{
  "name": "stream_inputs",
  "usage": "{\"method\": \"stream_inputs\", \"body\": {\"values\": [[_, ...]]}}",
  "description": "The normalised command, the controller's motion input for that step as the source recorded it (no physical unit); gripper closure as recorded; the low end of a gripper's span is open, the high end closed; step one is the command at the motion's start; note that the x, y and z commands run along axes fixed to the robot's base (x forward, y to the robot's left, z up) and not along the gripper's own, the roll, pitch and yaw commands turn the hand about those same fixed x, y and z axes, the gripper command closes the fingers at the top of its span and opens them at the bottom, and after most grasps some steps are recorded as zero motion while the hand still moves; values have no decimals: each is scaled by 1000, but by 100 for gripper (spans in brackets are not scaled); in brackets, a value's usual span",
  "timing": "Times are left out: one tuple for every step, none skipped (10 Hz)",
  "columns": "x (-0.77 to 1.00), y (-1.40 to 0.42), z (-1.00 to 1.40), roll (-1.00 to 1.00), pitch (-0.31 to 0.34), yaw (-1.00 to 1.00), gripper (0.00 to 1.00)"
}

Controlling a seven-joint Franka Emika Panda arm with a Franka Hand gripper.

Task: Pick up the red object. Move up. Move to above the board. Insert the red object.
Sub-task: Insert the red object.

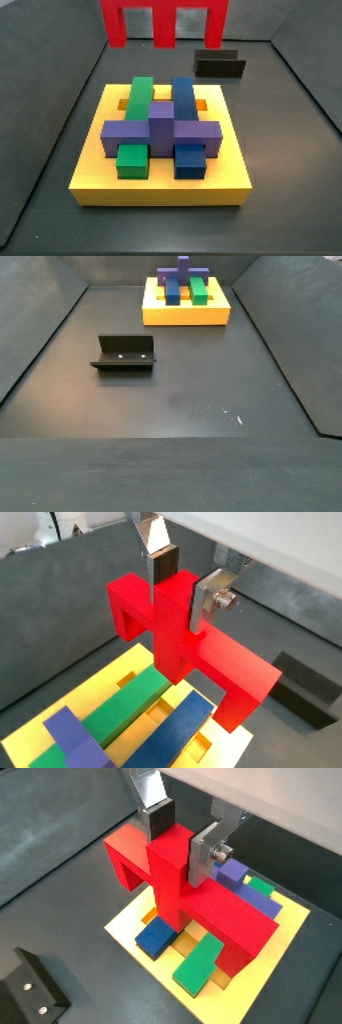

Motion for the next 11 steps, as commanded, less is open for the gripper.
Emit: {"method": "stream_inputs", "body": {"values": [[0,0,-786,-4,-70,100,100],[0,-40,-694,83,-41,43,100],[0,-106,-566,179,-11,43,100],[0,-134,-380,266,0,49,100],[3,-111,-337,280,0,17,100],[0,-6,-294,109,0,54,100],[51,-43,-151,0,-10,94,100],[0,0,-160,0,-31,63,100],[0,0,-180,-17,-67,60,100],[11,0,-117,0,-24,69,100],[126,-49,-74,0,0,94,100]]}}
